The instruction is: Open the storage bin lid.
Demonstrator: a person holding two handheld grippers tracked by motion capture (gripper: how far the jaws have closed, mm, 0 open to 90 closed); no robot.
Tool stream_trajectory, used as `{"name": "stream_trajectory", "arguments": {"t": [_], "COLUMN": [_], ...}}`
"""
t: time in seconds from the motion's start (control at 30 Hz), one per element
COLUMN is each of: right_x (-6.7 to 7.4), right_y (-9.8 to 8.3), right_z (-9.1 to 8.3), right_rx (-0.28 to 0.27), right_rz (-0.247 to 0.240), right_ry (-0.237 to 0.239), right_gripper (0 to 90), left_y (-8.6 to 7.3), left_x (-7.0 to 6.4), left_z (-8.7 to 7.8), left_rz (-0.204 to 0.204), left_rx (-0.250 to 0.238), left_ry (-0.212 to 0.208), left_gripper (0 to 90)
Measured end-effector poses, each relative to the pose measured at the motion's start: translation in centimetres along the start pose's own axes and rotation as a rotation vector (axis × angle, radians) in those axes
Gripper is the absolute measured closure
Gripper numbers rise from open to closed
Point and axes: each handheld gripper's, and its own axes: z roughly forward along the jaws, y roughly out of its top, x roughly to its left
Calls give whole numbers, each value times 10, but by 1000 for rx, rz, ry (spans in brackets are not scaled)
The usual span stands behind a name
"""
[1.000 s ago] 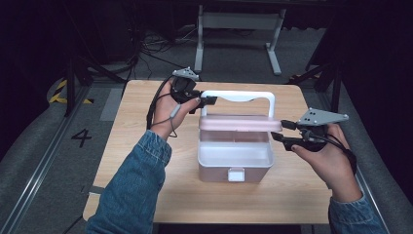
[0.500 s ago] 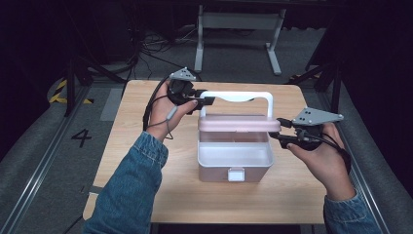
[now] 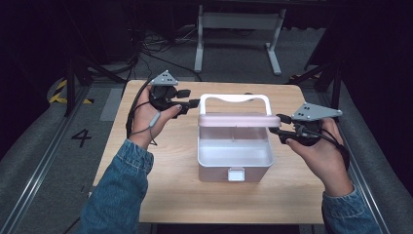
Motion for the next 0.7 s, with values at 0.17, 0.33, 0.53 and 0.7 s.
{"name": "stream_trajectory", "arguments": {"t": [0.17,0.33,0.53,0.7], "right_x": [-2,-8,-14,-19], "right_y": [5,13,20,25], "right_z": [0,0,2,5], "right_rx": [4,-5,-4,-6], "right_rz": [-3,8,18,24], "right_ry": [-7,-10,-14,-14], "right_gripper": [575,604,629,639], "left_y": [-8,-19,-32,-42], "left_x": [1,0,1,-1], "left_z": [-7,-16,-23,-29], "left_rz": [7,8,-4,4], "left_rx": [21,27,40,64], "left_ry": [10,33,38,43], "left_gripper": [475,474,473,472]}}
